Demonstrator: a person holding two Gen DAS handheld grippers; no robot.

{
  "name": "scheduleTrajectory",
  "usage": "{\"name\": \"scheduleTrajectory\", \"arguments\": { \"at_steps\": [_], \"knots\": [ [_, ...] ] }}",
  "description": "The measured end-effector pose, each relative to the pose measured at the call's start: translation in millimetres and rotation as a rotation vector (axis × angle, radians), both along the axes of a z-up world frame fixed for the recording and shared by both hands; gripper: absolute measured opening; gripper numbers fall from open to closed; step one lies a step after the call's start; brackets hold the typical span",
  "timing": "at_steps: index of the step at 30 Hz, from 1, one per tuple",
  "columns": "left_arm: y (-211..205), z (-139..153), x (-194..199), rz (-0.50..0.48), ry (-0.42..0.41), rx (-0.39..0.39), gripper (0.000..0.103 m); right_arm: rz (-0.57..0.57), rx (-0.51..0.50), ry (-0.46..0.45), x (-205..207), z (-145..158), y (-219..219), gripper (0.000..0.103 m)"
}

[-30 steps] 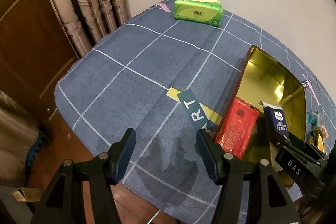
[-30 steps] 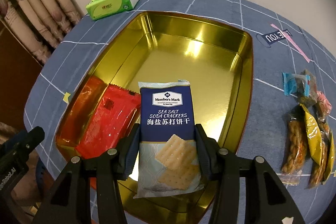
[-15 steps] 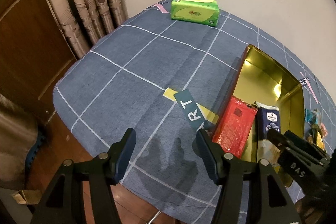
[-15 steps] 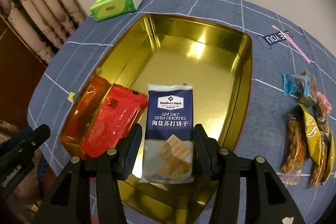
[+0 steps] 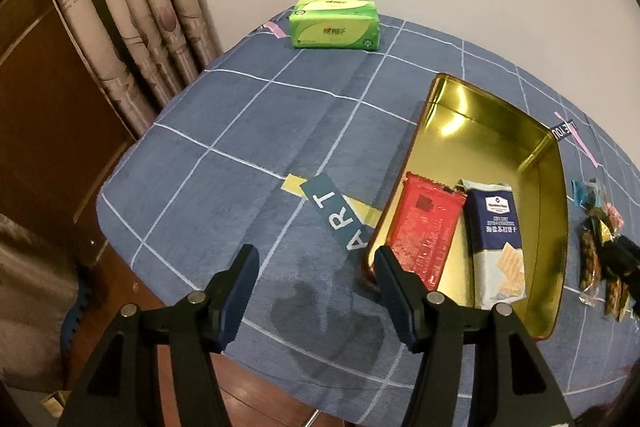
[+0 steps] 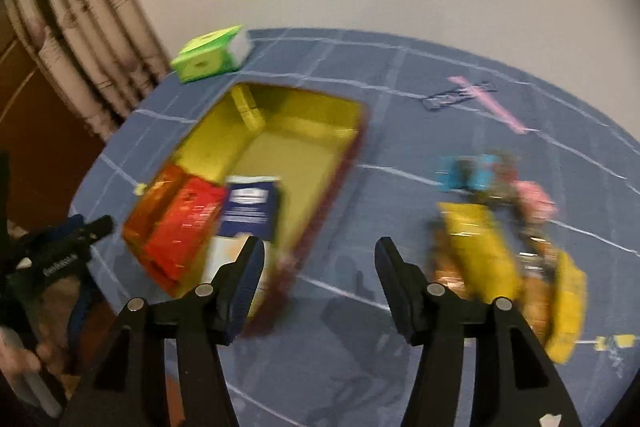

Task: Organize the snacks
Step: 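Grasp the twisted-snack bag with left tool while right grasps yellow WANTYUAN pack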

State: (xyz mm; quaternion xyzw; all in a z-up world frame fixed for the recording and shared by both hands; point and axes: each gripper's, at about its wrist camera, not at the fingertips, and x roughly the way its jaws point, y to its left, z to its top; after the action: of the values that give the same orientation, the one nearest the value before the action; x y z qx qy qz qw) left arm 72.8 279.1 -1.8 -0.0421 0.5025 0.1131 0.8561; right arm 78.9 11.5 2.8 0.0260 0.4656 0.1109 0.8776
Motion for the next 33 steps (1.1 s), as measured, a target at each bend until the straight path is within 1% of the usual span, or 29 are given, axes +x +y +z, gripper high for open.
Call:
{"name": "scheduleTrajectory", "arguments": {
  "at_steps": [6, 10, 13, 18, 24, 28, 33],
  "knots": [
    [-8, 2, 0, -0.02, -0.003, 0.017, 0.061, -0.149, -0.019, 0.014, -9, -3, -89, 0.059],
    [-16, 4, 0, -0.035, -0.001, 0.026, 0.061, -0.261, -0.043, 0.05, -15, -18, -147, 0.062],
    [-27, 9, -1, -0.052, -0.008, 0.031, 0.061, -0.311, -0.042, 0.093, -20, -35, -176, 0.063],
    [-59, 20, -6, -0.106, -0.031, 0.02, 0.061, -0.35, -0.009, 0.139, -25, -57, -199, 0.064],
    [-118, 26, -4, -0.228, -0.021, -0.01, 0.061, -0.364, 0.034, 0.151, -25, -69, -206, 0.066],
    [-158, 15, 0, -0.299, 0.008, -0.02, 0.061, -0.381, 0.059, 0.162, -26, -77, -214, 0.064],
    [-201, -4, 5, -0.373, 0.037, -0.048, 0.061, -0.365, 0.051, 0.158, -30, -80, -221, 0.063]
  ]
}}
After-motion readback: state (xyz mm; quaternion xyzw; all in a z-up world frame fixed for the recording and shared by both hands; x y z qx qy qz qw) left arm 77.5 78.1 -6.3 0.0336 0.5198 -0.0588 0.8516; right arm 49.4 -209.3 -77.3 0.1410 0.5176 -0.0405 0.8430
